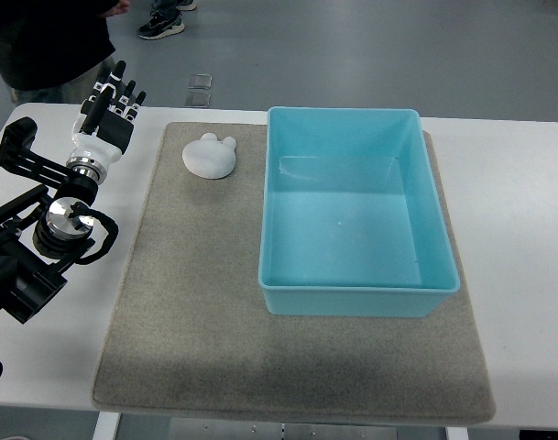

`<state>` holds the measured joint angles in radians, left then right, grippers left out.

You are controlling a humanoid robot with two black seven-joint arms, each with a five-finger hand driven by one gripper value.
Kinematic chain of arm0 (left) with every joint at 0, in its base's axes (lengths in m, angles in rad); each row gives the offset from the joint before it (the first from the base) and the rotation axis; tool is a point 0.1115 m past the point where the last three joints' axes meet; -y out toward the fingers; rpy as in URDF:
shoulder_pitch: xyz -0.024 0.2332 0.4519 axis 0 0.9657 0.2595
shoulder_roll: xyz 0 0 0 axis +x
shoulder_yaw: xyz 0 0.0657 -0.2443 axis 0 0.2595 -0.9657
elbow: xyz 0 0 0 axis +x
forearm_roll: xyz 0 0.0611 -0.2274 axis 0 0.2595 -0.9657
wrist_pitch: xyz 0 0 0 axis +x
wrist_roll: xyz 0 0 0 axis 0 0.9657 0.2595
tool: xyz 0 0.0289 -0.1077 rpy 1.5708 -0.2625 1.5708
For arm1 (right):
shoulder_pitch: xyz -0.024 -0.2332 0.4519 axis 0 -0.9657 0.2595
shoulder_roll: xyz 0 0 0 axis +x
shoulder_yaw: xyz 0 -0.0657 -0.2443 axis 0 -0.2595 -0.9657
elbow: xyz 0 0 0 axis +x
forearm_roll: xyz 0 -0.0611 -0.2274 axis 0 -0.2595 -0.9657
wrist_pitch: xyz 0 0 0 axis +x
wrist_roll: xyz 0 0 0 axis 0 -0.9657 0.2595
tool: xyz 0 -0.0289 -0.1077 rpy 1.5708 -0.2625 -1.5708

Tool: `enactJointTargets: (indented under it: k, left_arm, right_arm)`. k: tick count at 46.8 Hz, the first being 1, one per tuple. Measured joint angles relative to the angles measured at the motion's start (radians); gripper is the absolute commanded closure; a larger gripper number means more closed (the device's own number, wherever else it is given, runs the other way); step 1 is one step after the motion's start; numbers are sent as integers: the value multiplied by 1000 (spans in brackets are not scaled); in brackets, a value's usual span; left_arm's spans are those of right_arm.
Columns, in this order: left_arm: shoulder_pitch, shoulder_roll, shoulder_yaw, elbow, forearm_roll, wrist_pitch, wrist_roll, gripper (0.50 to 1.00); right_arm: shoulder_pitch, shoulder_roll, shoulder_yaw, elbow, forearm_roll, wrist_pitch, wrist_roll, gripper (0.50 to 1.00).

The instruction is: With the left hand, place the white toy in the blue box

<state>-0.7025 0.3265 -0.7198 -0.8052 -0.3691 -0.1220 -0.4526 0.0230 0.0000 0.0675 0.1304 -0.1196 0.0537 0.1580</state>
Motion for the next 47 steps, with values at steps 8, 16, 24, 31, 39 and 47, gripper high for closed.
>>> enactJointTargets:
  k: [8, 16, 24, 31, 39, 47]
  left_arm:
    - [0, 5, -6, 0, 24, 11, 1, 500]
    - [0, 11, -8, 0, 24, 7, 1, 500]
    - [0, 12, -11, -1, 22, 3, 2, 500]
    - [0, 12, -15, -2, 21, -7, 2, 500]
    - [5, 17, -14, 6, 51, -35, -3, 500]
    - [11, 17, -15, 15, 116, -50, -3, 500]
  right_arm:
    - [0, 0, 0, 0, 0, 0, 0, 564]
    - [0, 0, 0, 0, 0, 0, 0, 564]
    - [0, 0, 0, 0, 0, 0, 0, 564]
    - [0, 0, 0, 0, 0, 0, 0, 564]
    - [0, 0, 0, 0, 0, 0, 0, 564]
    - [0, 0, 0, 0, 0, 0, 0, 564]
